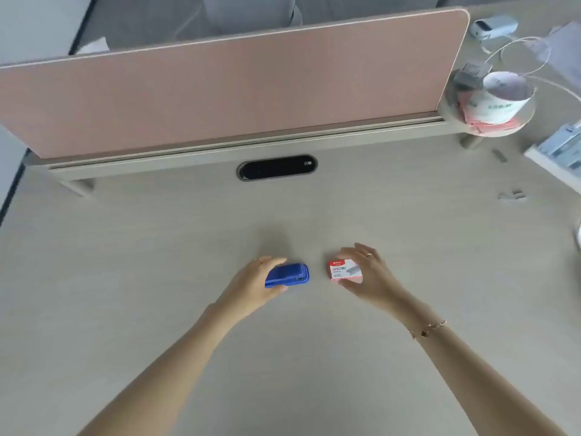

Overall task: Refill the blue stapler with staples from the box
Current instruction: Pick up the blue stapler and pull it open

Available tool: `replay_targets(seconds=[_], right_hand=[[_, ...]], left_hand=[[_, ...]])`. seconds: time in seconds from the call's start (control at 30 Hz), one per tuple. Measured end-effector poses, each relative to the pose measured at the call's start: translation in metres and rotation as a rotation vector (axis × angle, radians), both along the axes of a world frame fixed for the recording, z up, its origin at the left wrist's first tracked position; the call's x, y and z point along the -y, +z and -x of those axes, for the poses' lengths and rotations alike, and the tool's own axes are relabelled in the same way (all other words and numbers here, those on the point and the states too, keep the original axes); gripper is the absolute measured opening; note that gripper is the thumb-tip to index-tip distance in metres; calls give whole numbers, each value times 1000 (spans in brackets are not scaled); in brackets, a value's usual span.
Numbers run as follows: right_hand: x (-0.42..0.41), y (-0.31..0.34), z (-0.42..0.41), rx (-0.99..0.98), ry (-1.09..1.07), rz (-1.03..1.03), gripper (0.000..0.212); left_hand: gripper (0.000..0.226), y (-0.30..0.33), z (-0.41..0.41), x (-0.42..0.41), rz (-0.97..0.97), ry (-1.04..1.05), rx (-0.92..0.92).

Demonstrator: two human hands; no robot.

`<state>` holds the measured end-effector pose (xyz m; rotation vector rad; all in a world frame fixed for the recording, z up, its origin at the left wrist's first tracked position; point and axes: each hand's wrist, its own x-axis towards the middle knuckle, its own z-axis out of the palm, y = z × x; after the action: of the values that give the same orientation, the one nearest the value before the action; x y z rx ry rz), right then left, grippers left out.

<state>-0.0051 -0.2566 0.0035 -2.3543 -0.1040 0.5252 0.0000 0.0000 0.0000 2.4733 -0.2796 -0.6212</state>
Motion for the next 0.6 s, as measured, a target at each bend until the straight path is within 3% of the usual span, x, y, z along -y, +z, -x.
replay_targets(seconds=[0.23, 0.43, 0.5, 0.6], right_hand=[[-12, -52, -18, 119, 170, 43, 47], [-25, -75, -13, 296, 178, 47, 34], [-28, -78, -12, 385, 184, 68, 30], [-32, -85, -12, 487, 148, 72, 28]], left_hand=[[26, -49, -2, 4, 140, 63, 228], [37, -77, 3, 7, 73, 85, 625], [46, -84, 5, 6, 79, 115, 674], [42, -95, 5, 5, 117, 163, 724]])
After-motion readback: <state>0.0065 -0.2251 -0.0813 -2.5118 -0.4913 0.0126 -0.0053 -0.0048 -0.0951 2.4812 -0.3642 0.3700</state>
